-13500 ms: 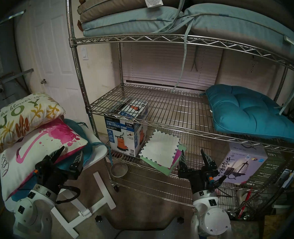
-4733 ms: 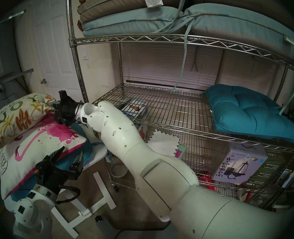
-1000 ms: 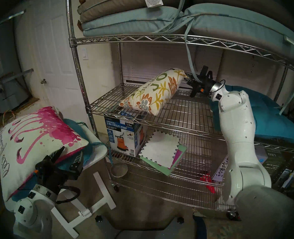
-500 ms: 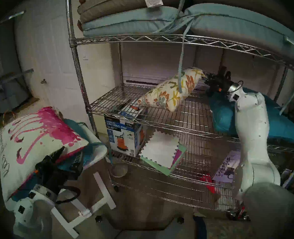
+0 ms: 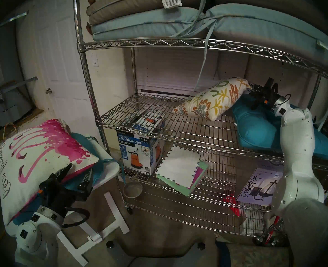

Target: Put cushion on the shelf

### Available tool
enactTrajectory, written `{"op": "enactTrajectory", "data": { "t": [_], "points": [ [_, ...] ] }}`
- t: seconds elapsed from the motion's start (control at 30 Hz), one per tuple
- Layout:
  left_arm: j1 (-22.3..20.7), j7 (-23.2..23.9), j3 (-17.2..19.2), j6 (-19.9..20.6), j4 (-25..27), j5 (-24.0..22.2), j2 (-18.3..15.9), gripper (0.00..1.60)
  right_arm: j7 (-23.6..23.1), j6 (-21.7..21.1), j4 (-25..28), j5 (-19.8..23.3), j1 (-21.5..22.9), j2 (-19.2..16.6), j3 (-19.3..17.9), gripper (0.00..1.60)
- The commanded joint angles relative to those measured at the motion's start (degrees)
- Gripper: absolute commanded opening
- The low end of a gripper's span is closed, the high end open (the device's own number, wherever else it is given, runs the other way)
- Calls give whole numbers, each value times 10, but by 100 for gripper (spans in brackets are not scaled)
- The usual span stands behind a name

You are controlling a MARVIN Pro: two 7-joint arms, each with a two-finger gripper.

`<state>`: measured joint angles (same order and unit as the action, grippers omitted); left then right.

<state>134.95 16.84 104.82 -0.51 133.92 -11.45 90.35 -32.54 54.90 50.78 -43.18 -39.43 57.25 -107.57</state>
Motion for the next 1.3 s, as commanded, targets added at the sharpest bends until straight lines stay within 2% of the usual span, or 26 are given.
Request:
{"op": "enactTrajectory", "data": {
  "t": [0.0, 1.27],
  "points": [
    [-1, 0, -1, -2, 11, 0, 1, 160, 18, 1, -18, -5, 44, -37, -16, 0],
    [-1, 0, -1, -2, 10, 0, 1, 160, 61, 1, -186, -74, 110, -169, -61, 0]
  ]
}}
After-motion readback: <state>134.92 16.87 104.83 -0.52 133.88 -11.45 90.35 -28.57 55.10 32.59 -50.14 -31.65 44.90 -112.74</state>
